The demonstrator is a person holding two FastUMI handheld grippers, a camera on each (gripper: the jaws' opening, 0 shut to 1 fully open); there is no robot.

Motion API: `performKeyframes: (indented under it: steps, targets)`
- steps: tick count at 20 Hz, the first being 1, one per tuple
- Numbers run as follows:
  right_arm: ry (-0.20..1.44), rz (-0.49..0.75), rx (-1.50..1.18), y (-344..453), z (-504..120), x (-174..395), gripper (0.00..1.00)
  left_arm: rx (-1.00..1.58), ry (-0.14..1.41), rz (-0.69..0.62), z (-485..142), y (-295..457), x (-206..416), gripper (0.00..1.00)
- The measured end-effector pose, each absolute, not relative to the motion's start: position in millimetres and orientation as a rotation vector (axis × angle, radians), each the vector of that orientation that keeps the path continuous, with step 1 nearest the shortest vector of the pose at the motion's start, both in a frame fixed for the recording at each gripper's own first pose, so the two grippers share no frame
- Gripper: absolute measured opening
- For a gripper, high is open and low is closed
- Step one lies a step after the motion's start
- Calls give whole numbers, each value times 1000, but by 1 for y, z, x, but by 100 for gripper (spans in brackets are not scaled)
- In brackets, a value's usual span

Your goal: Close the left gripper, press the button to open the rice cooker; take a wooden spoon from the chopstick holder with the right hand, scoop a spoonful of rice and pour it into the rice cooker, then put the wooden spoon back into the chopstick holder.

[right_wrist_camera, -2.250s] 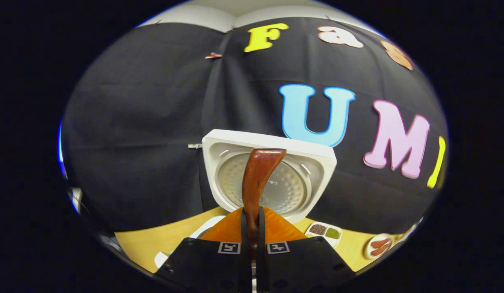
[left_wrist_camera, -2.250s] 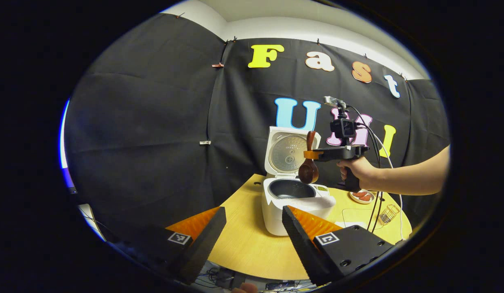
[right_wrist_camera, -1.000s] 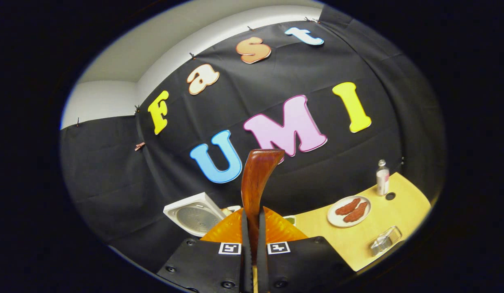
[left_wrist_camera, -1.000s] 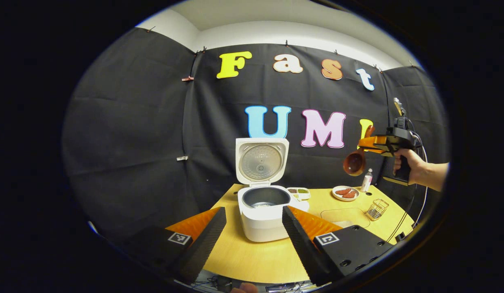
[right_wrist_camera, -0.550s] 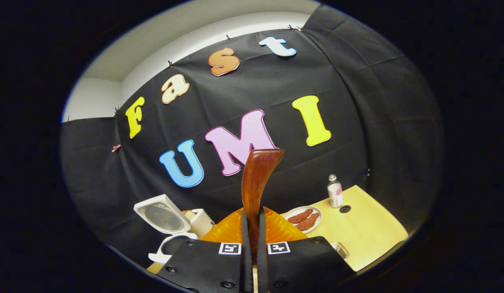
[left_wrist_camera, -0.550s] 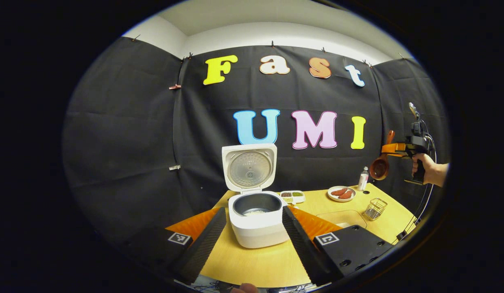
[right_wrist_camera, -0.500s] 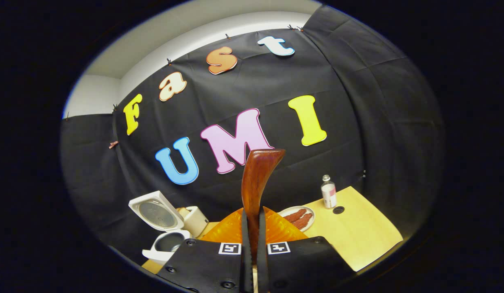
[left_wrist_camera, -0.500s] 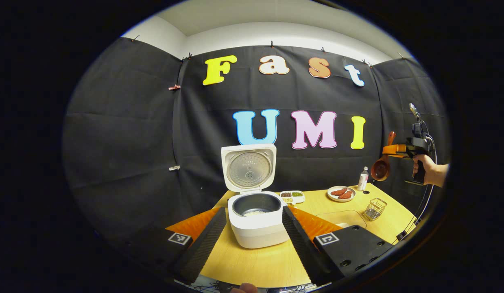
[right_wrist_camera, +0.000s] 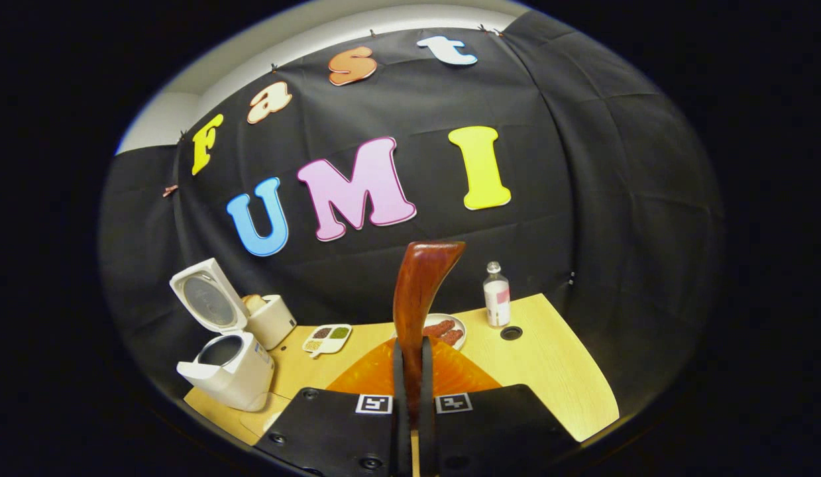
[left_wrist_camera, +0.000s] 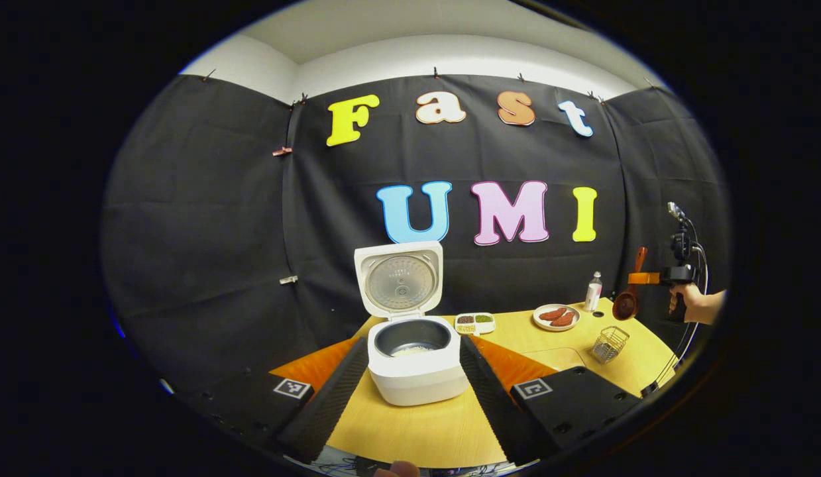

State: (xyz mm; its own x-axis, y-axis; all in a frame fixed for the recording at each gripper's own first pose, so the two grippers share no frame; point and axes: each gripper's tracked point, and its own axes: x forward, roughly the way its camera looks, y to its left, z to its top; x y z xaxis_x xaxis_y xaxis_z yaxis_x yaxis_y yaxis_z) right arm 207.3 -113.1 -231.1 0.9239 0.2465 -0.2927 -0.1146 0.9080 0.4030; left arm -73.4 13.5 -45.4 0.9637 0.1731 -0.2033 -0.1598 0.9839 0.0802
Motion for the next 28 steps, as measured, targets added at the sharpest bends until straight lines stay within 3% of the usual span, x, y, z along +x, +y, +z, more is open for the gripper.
performKeyframes:
  steps: [8, 13, 17, 18, 20, 21, 24, 25, 26, 28]
  targets:
    - [485, 164, 417, -128, -324, 208, 9, 36, 243, 195, -49, -3, -81, 97]
    - [533, 168, 452, -115, -351, 205, 10, 28, 239, 211, -42, 0, -81, 97]
    - [590, 179, 462, -107, -364, 198, 16, 35, 228, 209, -40, 3, -82, 97]
    - [581, 173, 469, -107, -360, 198, 9, 27, 229, 207, -41, 4, -82, 97]
    - [578, 152, 472, -110, -356, 195, 31, 11, 227, 206, -42, 9, -83, 97]
    - [585, 144, 469, -112, -356, 191, 27, 4, 224, 204, -42, 11, -83, 97]
    - [600, 100, 432, -122, -354, 179, 79, -8, 218, 200, -44, 22, -82, 97]
    - [597, 91, 422, -126, -348, 175, 81, -12, 214, 200, -43, 27, -81, 97]
    - [598, 76, 410, -128, -346, 168, 98, -17, 208, 198, -43, 31, -80, 97]
    - [591, 46, 404, -134, -336, 159, 98, -30, 202, 190, -45, 38, -75, 97]
